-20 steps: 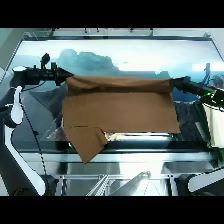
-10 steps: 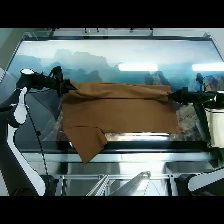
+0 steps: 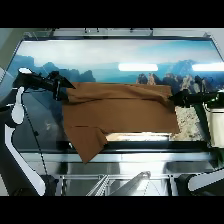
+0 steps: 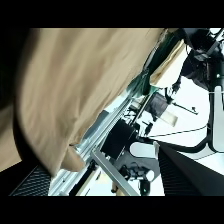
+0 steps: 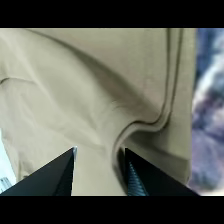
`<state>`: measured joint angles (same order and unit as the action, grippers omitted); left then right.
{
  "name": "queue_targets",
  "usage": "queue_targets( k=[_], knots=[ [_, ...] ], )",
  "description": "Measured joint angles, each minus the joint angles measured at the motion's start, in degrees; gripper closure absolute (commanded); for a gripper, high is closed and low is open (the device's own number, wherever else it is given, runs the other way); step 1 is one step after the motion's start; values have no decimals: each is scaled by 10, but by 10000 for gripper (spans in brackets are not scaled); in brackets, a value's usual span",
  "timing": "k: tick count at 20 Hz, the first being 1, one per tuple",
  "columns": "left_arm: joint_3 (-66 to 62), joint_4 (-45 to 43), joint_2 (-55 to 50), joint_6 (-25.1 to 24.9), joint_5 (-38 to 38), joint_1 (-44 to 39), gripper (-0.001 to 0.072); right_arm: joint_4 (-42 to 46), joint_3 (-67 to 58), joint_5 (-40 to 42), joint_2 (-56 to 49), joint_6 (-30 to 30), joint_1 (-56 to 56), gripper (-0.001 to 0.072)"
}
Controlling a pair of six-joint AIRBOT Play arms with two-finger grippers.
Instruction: Fold the shirts.
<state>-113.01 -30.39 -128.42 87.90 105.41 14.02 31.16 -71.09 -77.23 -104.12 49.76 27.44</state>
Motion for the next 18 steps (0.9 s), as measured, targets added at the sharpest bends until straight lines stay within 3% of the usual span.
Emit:
queue_targets(
  k=[5, 7, 8, 12, 16, 17, 18],
  knots=[
    [20, -39, 89, -2, 0, 30, -7, 119, 1, -21, 76, 52, 27, 336],
    [70, -89, 151, -21, 1, 38, 3, 165, 49, -23, 116, 72, 44, 226],
    [104, -109, 181, -32, 1, 40, 1, 181, 84, -21, 135, 78, 54, 227],
    [273, -157, 289, -78, -30, 47, 1, 214, 213, 15, 176, 94, 75, 229],
    [431, -173, 369, -118, -68, 48, 2, 194, 277, 21, 173, 96, 80, 231],
    [468, -175, 388, -126, -79, 48, 2, 186, 284, 20, 169, 88, 80, 280],
    [499, -180, 403, -132, -93, 48, 2, 178, 290, 21, 165, 75, 80, 432]
  ],
)
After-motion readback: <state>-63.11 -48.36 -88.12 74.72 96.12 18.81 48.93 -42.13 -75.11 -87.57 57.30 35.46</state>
